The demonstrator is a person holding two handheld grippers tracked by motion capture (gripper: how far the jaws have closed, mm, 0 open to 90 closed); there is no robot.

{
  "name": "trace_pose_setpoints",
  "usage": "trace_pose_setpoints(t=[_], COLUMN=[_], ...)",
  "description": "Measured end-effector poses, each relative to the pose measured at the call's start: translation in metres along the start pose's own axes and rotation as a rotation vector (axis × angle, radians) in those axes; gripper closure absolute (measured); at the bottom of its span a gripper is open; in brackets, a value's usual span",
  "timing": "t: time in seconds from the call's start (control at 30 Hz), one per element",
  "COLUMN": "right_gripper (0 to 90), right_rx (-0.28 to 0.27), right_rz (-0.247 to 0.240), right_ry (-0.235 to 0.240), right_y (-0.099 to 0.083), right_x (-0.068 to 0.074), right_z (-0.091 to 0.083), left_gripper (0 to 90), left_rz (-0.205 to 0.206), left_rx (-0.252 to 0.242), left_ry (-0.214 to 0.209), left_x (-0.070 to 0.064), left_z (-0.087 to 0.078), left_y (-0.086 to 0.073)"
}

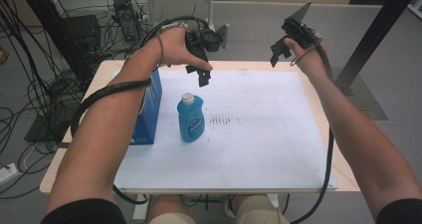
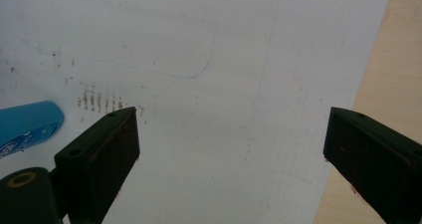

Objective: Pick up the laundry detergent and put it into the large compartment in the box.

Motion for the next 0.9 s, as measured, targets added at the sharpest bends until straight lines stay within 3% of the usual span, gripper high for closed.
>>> trace_pose_setpoints(t=[0.43, 0.9], right_gripper=[7.6, 7.7], right_rx=[-0.006, 0.001], right_rz=[-0.001, -0.008], right_ry=[-0.004, -0.01], right_y=[-0.005, -0.005], right_x=[0.0, 0.007], right_z=[-0.004, -0.001], left_gripper=[5.9, 5.6], left_rz=[0.0, -0.042], left_rx=[-0.003, 0.025], left_ry=[-0.01, -0.042], left_x=[-0.014, -0.017], left_z=[0.004, 0.017], left_y=[-0.003, -0.007])
Point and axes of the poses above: each handheld gripper's, and its own axes: z roughly forward along the jaws, y roughly out of its top, x roughly to its left, the point moved 2 cm from there along z, roughly forward along the jaws, and after that the axes turned 13 degrees about z, right-handed, at the moved point
